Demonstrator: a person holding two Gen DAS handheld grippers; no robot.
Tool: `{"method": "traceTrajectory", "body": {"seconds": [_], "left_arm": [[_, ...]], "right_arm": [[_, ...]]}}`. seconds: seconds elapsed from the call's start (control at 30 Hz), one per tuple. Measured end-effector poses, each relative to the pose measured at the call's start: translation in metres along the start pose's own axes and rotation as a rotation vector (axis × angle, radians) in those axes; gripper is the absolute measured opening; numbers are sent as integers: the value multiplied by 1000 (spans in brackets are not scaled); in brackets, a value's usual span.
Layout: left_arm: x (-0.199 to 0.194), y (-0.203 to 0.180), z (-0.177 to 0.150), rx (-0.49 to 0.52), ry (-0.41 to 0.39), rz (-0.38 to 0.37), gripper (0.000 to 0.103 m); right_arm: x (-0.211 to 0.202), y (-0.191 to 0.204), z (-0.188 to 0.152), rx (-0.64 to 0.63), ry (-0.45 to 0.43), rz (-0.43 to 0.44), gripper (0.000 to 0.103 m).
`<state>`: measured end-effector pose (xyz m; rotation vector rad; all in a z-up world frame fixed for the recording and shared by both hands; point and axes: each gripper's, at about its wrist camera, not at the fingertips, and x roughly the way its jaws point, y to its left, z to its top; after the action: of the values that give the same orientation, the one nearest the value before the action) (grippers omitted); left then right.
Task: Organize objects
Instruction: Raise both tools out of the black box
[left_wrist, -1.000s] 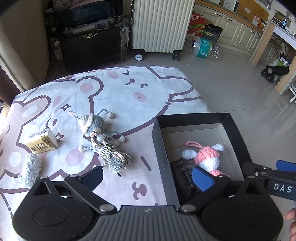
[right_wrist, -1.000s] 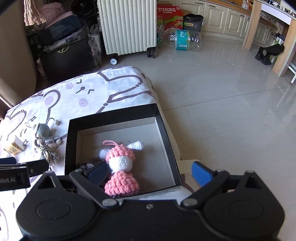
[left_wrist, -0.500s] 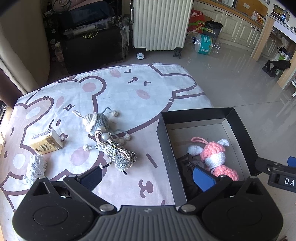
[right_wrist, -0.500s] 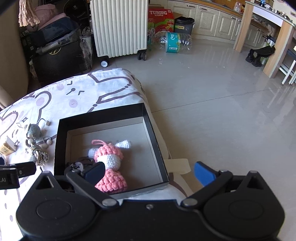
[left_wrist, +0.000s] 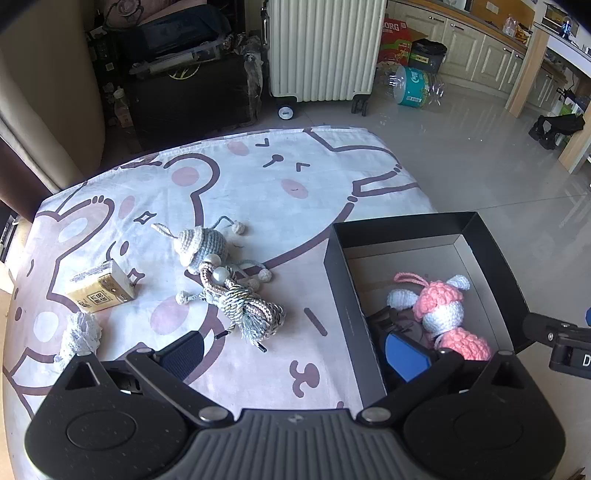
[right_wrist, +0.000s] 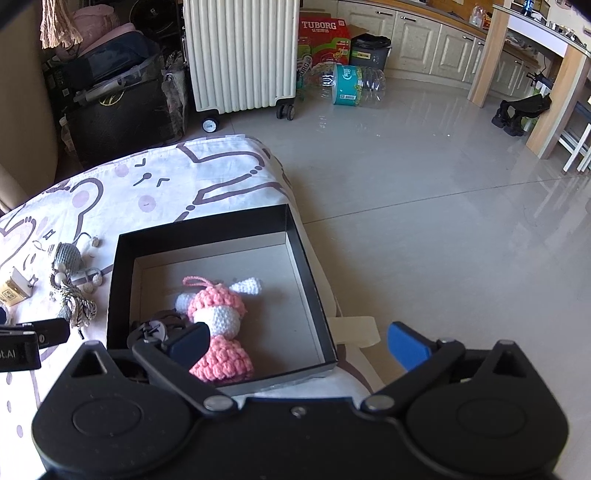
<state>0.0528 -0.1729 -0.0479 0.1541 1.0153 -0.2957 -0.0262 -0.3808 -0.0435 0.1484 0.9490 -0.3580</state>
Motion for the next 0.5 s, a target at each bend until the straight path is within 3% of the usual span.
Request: {"method": "traceTrajectory", "body": {"seconds": [0.5], "left_arm": [[1, 4, 1, -5, -4, 5, 103]], "right_arm": [[1, -2, -1, 4, 8, -6, 103]]}}
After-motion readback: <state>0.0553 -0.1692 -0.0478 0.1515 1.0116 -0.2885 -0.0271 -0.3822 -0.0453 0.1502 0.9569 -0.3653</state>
